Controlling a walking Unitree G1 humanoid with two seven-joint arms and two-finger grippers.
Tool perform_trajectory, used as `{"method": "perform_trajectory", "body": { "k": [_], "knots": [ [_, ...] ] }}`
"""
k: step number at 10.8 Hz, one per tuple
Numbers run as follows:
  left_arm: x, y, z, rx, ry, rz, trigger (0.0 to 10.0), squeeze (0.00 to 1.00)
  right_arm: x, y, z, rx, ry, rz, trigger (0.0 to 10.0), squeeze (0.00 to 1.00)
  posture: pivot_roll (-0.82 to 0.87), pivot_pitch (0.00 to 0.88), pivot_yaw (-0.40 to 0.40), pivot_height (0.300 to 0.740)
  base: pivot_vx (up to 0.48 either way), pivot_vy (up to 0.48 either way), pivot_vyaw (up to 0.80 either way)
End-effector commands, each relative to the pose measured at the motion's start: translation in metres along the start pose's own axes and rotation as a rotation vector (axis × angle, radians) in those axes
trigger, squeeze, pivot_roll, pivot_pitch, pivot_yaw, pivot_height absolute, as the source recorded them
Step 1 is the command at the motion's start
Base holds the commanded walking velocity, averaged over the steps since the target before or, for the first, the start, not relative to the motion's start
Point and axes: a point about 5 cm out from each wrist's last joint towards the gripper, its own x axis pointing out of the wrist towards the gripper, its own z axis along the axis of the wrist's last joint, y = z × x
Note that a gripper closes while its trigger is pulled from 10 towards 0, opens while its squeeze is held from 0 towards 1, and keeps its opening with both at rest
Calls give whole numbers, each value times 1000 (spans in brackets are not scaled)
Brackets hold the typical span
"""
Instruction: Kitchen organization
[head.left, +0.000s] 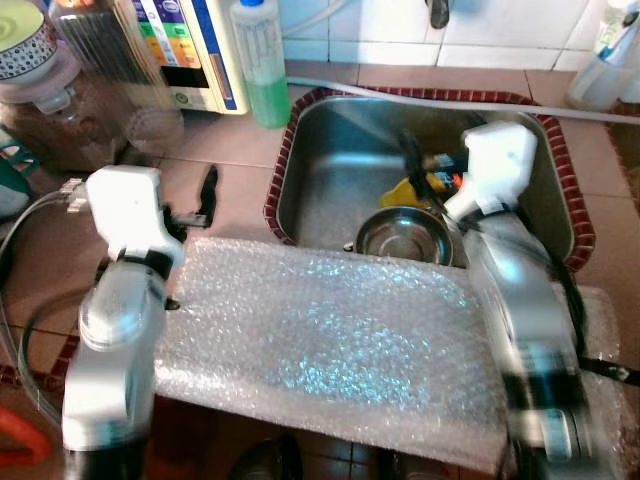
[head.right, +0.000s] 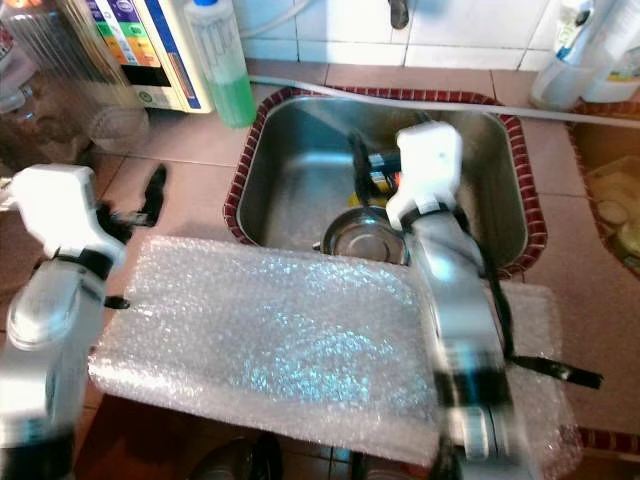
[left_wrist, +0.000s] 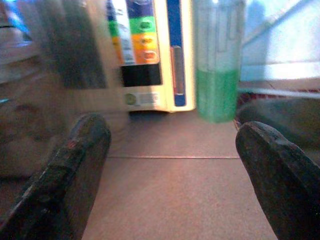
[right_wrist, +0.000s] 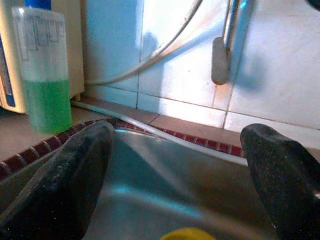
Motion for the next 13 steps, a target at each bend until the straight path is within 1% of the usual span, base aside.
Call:
{"method": "perform_trajectory", "body": {
  "k": [1, 2, 3, 4, 5, 6, 7, 8, 9, 10, 11, 12, 13],
  "knots": [
    [-7, 4, 3, 23, -2, 35, 10000, 1000, -6, 4, 12, -4, -33, 1, 10000, 1000, -99, 185, 124, 740, 0, 0, 0],
    [-13, 2, 0, 49, 4, 17, 10000, 1000, -14, 4, 13, -5, -27, -4, 10000, 1000, -100, 183, 122, 740, 0, 0, 0],
    [-26, 2, -14, 43, 78, 19, 10000, 780, -30, 6, 7, 7, 9, 7, 10000, 1000, -105, 178, 113, 740, 0, 0, 0],
    [-33, 0, -20, 40, 105, -6, 10000, 243, -38, 9, 1, 14, 32, 24, 10000, 1000, -105, 173, 107, 740, 0, 0, 0],
    [-44, 0, -23, 62, 125, -12, 10000, 0, -49, 17, -5, 47, 75, 48, 10000, 1000, -103, 170, 100, 740, 0, 0, 0],
    [-59, -1, -31, 74, 167, -5, 10000, 0, -65, 29, -15, 75, 128, 114, 10000, 1000, -103, 166, 97, 740, 0, 0, 0],
    [-65, -1, -35, 81, 181, 18, 10000, 0, -70, 28, -21, 121, 170, 87, 10000, 1000, -103, 163, 100, 740, 0, 0, 0],
    [-75, -1, -44, 60, 218, 29, 10000, 0, -75, 22, -26, 119, 194, 52, 10000, 1000, -103, 163, 102, 740, 0, 0, 0],
    [-82, 0, -47, 61, 233, 54, 10000, 0, -76, 16, -28, 99, 203, 33, 10000, 965, -100, 168, 100, 740, 0, 0, 0],
    [-84, -2, -46, 57, 228, 49, 10000, 0, -78, 17, -27, 86, 202, 41, 10000, 784, -95, 170, 97, 740, 0, 0, 0],
    [-83, -4, -43, 82, 207, 43, 10000, 0, -79, 19, -24, 53, 190, 57, 10000, 518, -92, 171, 94, 740, 0, 0, 0],
    [-83, -4, -42, 86, 200, 53, 10000, 0, -78, 20, -22, 44, 181, 67, 10000, 216, -93, 172, 92, 740, 0, 0, 0],
    [-81, -5, -40, 98, 179, 55, 10000, 0, -77, 20, -21, 40, 176, 69, 10000, 153, -92, 173, 90, 740, 0, 0, 0]
  ]
}}
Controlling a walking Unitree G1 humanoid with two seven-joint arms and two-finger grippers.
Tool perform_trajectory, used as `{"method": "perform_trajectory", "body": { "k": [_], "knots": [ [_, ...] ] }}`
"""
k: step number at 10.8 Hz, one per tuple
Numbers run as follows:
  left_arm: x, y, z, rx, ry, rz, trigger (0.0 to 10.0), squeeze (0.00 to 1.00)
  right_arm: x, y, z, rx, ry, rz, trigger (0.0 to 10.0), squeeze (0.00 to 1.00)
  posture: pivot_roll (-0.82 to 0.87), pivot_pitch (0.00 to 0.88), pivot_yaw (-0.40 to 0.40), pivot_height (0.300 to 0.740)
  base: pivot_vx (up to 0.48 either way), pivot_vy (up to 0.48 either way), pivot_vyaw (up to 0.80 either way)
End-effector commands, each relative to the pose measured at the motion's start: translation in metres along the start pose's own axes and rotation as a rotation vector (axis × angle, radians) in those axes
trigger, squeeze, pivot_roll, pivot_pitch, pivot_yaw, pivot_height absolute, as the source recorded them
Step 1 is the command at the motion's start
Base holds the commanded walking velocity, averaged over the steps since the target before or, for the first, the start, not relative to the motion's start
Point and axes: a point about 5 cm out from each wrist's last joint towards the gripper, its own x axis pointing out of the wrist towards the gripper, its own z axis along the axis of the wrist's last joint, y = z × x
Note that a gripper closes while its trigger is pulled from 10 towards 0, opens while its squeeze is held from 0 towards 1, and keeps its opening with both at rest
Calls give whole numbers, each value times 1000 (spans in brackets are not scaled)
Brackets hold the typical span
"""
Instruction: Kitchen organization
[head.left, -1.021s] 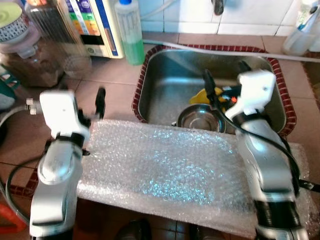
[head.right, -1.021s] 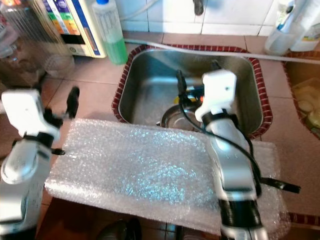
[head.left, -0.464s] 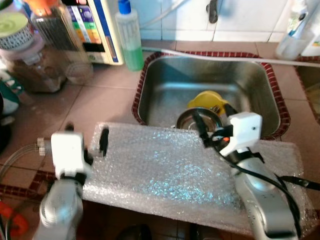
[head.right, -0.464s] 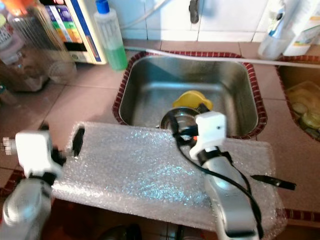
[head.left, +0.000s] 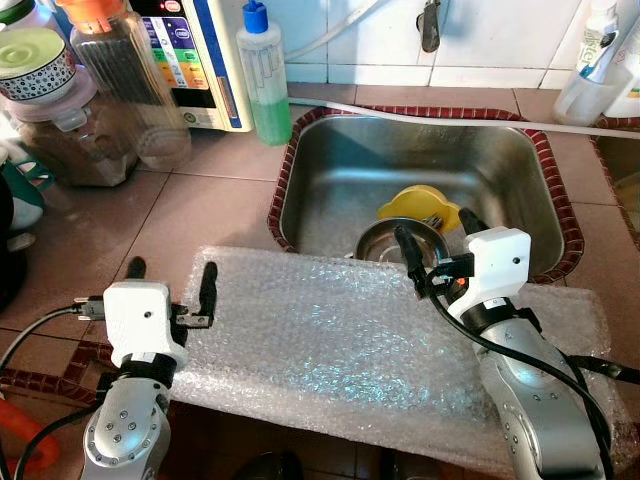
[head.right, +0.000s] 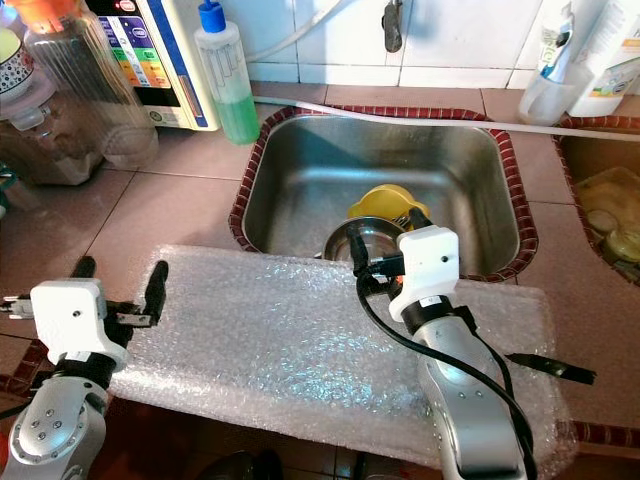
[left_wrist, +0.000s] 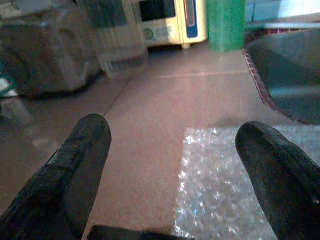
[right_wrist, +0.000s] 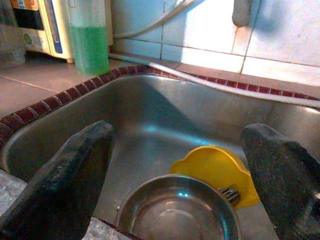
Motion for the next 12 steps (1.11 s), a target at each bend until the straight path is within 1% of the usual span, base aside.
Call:
{"method": "perform_trajectory", "body": {
  "k": [1, 4, 5, 7, 8, 9, 12],
  "knots": [
    [-1, 2, 5, 9, -16, 15, 10000, 0, -1, 2, 8, -9, -34, 11, 10000, 149, -93, 176, 89, 740, 0, 0, 0],
    [-1, 1, 5, 18, -18, 5, 10000, 0, -1, 5, 7, 7, -24, 23, 10000, 122, -92, 181, 86, 740, 0, 0, 0],
    [0, 0, 4, -7, -7, 0, 10000, 0, -1, 6, 6, 11, -19, 26, 10000, 90, -91, 183, 87, 740, 0, 0, 0],
    [2, 2, 7, 4, -19, 10, 10000, 0, 0, 7, 5, 10, -13, 23, 10000, 51, -89, 183, 88, 740, 0, 0, 0],
    [4, 1, 9, -12, -25, 8, 10000, 0, 1, 7, 5, 3, -12, 23, 10000, 0, -89, 183, 89, 740, 0, 0, 0],
    [5, 1, 12, -5, -31, 9, 10000, 0, 2, 7, 5, 12, -12, 18, 10000, 0, -89, 180, 90, 740, 0, 0, 0],
    [7, 2, 13, -28, -25, 10, 10000, 0, 3, 9, 4, 21, -4, 23, 10000, 0, -84, 179, 90, 740, 0, 0, 0]
  ]
}}
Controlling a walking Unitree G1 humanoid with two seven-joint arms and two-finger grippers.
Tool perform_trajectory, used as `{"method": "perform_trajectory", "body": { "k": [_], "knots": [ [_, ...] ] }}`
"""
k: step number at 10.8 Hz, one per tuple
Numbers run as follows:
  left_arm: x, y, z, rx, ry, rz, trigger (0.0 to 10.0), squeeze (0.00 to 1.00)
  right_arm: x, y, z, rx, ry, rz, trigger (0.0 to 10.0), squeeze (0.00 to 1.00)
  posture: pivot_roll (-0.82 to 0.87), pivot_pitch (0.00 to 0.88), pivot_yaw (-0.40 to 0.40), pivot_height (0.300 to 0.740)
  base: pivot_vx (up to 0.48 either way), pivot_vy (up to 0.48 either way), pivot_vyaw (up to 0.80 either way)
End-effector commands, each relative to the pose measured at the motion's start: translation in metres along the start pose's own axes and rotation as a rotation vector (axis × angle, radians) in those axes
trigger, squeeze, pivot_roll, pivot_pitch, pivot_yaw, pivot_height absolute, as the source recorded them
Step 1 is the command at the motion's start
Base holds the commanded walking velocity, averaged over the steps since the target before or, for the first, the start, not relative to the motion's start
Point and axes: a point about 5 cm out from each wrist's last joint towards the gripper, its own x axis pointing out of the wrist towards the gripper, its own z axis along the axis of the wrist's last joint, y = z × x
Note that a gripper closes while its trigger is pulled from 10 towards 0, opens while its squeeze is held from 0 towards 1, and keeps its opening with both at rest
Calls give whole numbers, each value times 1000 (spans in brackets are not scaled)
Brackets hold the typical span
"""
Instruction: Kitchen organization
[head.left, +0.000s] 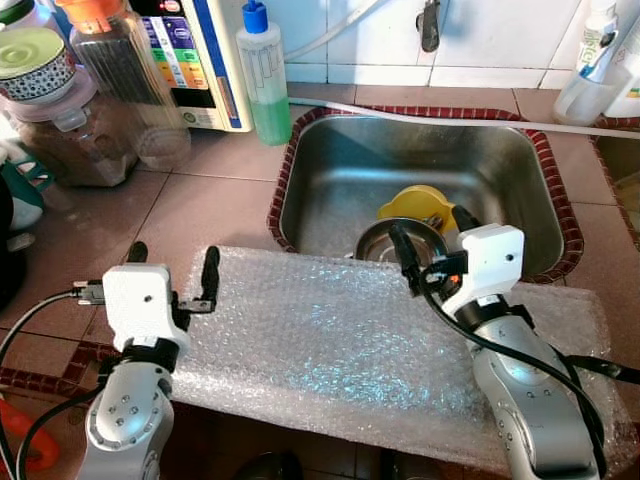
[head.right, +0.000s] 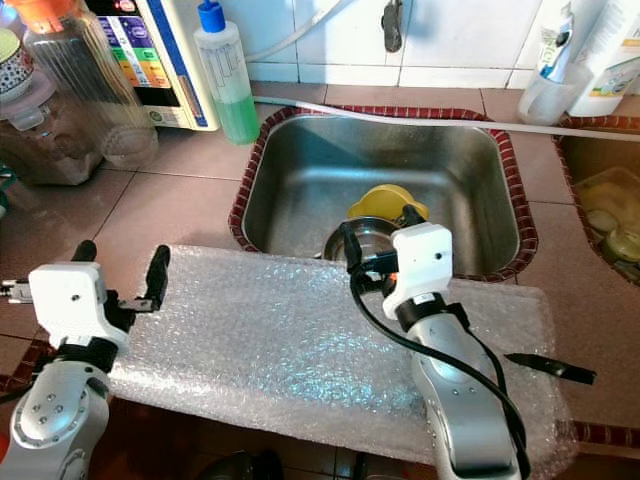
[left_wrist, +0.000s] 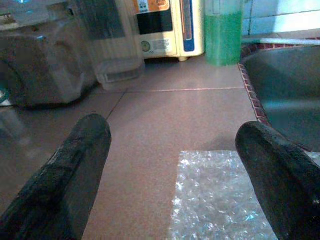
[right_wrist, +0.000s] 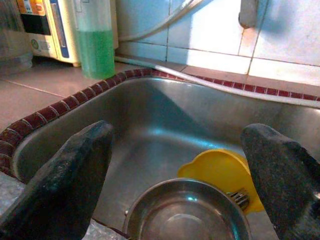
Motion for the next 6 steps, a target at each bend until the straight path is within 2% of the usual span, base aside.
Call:
{"method": "perform_trajectory", "body": {
  "k": [1, 2, 6],
  "knots": [
    [-3, 2, 3, 5, -4, 5, 10000, 0, 0, 3, 1, 5, 3, 14, 10000, 0, -81, 180, 92, 740, 0, 0, 0],
    [-4, 2, 2, 2, 8, 4, 10000, 0, 0, 4, 1, 6, 3, 16, 10000, 0, -80, 182, 93, 740, 0, 0, 0],
    [-5, 1, 2, 10, 17, -10, 10000, 0, 0, 5, 0, 12, 11, 23, 10000, 0, -76, 186, 93, 740, -263, 0, 0]
  ]
}}
